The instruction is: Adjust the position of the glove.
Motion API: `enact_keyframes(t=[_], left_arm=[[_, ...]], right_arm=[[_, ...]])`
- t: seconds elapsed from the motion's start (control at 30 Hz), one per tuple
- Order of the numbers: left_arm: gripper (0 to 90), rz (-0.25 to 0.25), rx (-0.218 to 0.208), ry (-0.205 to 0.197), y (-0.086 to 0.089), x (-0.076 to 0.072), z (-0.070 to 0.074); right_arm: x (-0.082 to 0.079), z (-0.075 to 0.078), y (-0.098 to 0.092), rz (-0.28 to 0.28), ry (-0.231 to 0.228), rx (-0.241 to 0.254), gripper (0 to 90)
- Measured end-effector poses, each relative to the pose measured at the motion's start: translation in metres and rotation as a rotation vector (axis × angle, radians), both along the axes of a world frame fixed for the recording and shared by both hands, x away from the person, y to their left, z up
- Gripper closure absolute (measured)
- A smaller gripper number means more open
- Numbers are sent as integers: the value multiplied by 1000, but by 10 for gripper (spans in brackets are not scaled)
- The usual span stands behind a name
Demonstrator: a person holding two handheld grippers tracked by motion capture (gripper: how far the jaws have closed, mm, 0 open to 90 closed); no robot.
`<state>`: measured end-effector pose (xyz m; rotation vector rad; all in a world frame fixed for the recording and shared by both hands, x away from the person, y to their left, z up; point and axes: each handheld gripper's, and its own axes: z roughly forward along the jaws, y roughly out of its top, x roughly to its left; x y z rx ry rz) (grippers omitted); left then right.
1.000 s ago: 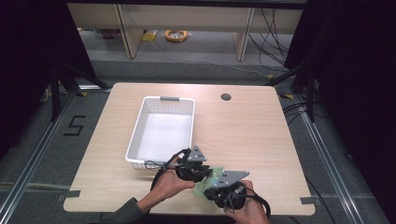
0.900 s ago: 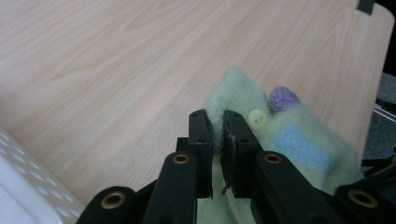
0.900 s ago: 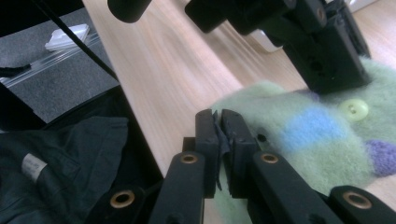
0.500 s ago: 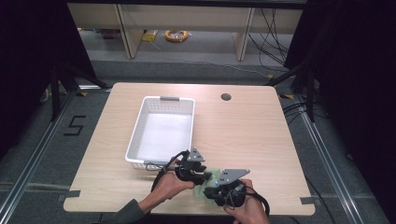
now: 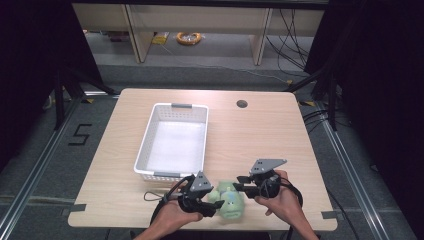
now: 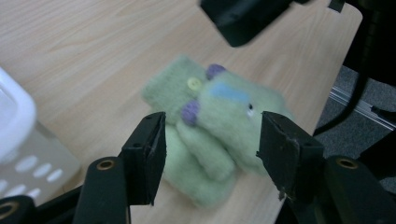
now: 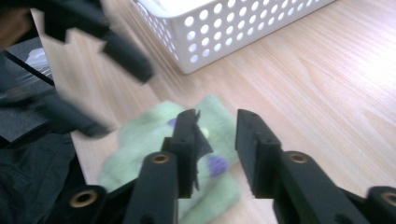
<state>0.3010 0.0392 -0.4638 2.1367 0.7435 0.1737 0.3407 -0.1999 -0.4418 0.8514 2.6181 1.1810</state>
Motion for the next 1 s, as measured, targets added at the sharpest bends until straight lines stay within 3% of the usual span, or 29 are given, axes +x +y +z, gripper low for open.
enact_keyframes(t=[0.1, 0.17, 0.2, 0.23, 0.27, 0.3, 0.4, 0.43, 0.47, 0.53, 0.6, 0.63, 0.7, 0.73, 0.77, 0.9, 0.93, 0.97, 1.0], left_arm=[[403, 10, -21, 10, 0, -12, -6], [398, 7, -1, -6, 0, -21, -11], [393, 7, 16, -15, -1, -23, -13], [386, 13, -5, -6, -4, -25, -16], [381, 8, 16, -19, -4, -26, -18], [377, 20, 14, -5, -6, -28, -19], [374, 16, 21, -21, -13, -30, -23], [372, 9, 43, -32, -13, -29, -23], [369, 17, 34, -15, -16, -31, -25], [364, 27, 39, -20, -19, -30, -27], [366, 31, 89, -60, -20, -28, -26], [374, 41, 64, -60, -23, -28, -27], [392, 34, 86, -63, -24, -27, -27], [397, 47, 62, -56, -27, -28, -29], [419, 22, 96, -74, -25, -27, -29], [552, 25, 84, -104, -26, -29, -30], [589, 16, 107, -109, -24, -29, -29], [636, 16, 81, -105, -25, -30, -30], [675, 17, 90, -118, -24, -30, -28]], right_arm=[[12, -5, 4, 8, 41, 17, 669], [21, -9, 8, 39, 33, 3, 665], [22, -11, 11, 32, 51, -5, 657], [25, -12, 13, 44, 61, -14, 653], [27, -14, 16, 52, 62, -17, 646], [28, -16, 18, 55, 74, -18, 643], [33, -21, 24, 64, 87, -24, 634], [34, -22, 26, 66, 95, -27, 630], [36, -24, 28, 68, 99, -29, 626], [39, -26, 30, 68, 118, -35, 623], [40, -30, 33, 57, 138, -42, 630], [42, -32, 32, 70, 143, -46, 639], [42, -34, 32, 63, 156, -36, 666], [42, -35, 31, 64, 157, -33, 675], [42, -35, 31, 60, 161, -38, 698], [41, -34, 29, 59, 175, -34, 817], [42, -35, 28, 64, 161, -38, 836], [42, -35, 28, 65, 161, -38, 847], [41, -34, 28, 63, 173, -38, 853]])
